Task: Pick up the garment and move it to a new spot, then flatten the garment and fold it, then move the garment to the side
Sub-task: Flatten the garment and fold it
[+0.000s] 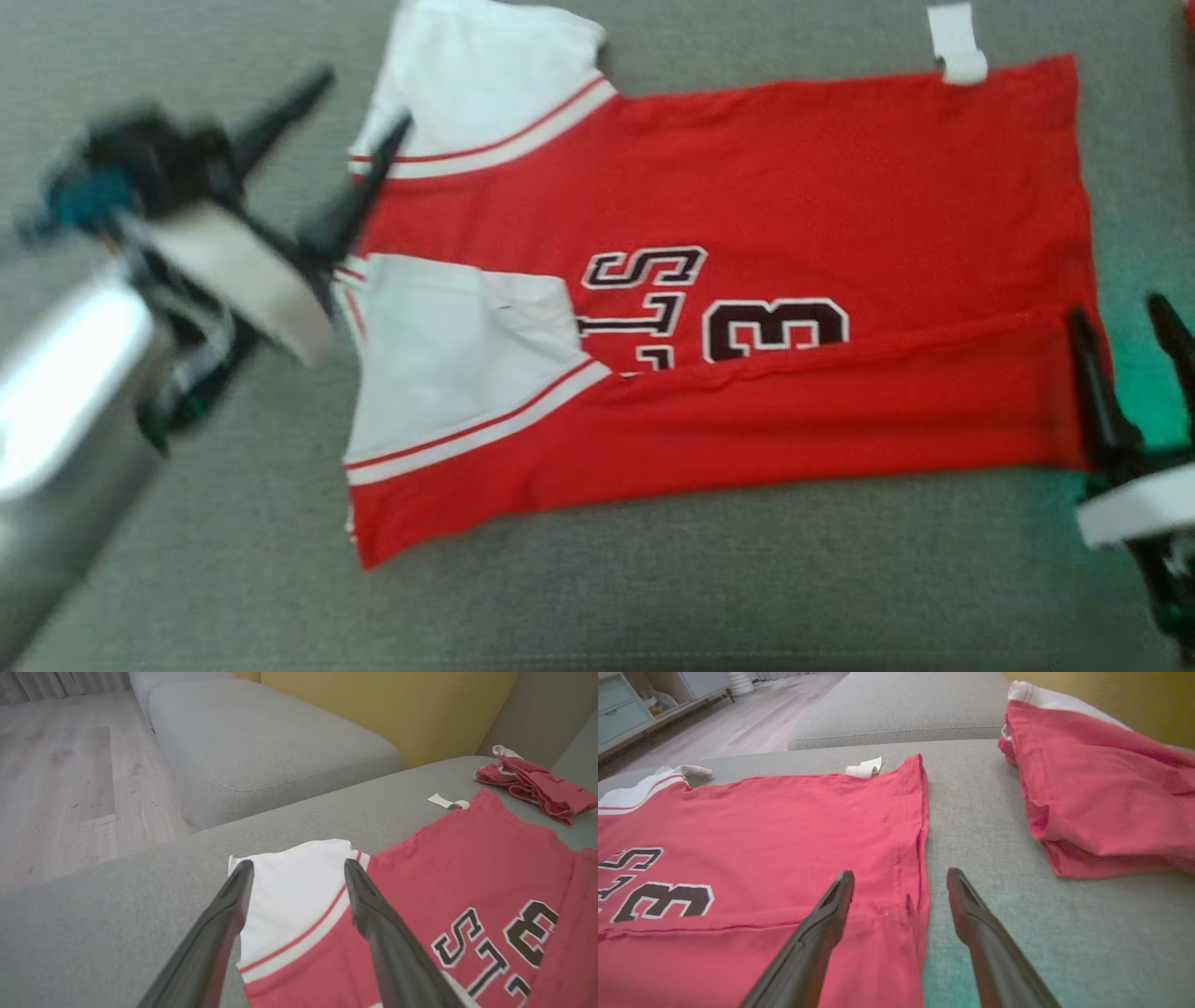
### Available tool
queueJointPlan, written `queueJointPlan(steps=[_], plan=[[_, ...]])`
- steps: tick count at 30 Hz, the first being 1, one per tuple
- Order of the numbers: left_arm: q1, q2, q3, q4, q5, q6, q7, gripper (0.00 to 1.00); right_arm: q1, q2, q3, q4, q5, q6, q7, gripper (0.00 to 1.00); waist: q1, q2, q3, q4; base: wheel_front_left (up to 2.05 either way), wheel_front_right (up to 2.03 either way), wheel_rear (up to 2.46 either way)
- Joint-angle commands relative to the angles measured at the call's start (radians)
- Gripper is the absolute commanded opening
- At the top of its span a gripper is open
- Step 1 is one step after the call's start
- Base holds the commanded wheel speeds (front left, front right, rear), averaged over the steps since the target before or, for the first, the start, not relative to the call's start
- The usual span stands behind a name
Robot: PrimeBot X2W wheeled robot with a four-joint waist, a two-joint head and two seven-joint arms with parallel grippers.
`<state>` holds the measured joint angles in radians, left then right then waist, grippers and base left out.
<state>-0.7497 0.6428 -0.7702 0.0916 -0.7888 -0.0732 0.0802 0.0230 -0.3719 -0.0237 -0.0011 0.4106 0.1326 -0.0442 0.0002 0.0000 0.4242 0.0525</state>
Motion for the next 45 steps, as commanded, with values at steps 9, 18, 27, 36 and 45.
queueJointPlan(steps=[9,18,27,36,45], plan=[[-0.311,0.058,0.035,0.239,-0.124,-0.053,0.287,1.0,-0.128,0.034,0.13,0.03,-0.018,-0.002,-0.053,1.0,-0.0002,0.0,0.123,-0.164,0.0,0.0,0.0],[-0.389,0.108,0.018,0.408,-0.135,-0.056,0.349,1.0,-0.15,0.053,0.158,0.077,-0.018,-0.002,-0.105,1.0,-0.0002,0.0,0.167,-0.229,0.0,0.0,0.0],[-0.423,0.12,-0.011,0.472,-0.137,-0.057,0.354,1.0,-0.169,0.061,0.168,0.097,-0.023,-0.002,-0.127,1.0,-0.0002,0.0,0.203,-0.246,0.0,0.0,0.0],[-0.437,0.15,-0.066,0.423,-0.165,-0.057,0.339,0.0,-0.204,0.058,0.169,0.098,-0.027,-0.002,-0.124,1.0,-0.0002,0.0,0.209,-0.247,0.0,0.0,0.0],[-0.476,0.171,-0.132,0.363,-0.172,-0.057,0.257,0.0,-0.412,0.014,0.23,0.073,0.076,-0.002,0.045,1.0,-0.0002,0.0,0.177,-0.216,0.0,0.0,0.0]])
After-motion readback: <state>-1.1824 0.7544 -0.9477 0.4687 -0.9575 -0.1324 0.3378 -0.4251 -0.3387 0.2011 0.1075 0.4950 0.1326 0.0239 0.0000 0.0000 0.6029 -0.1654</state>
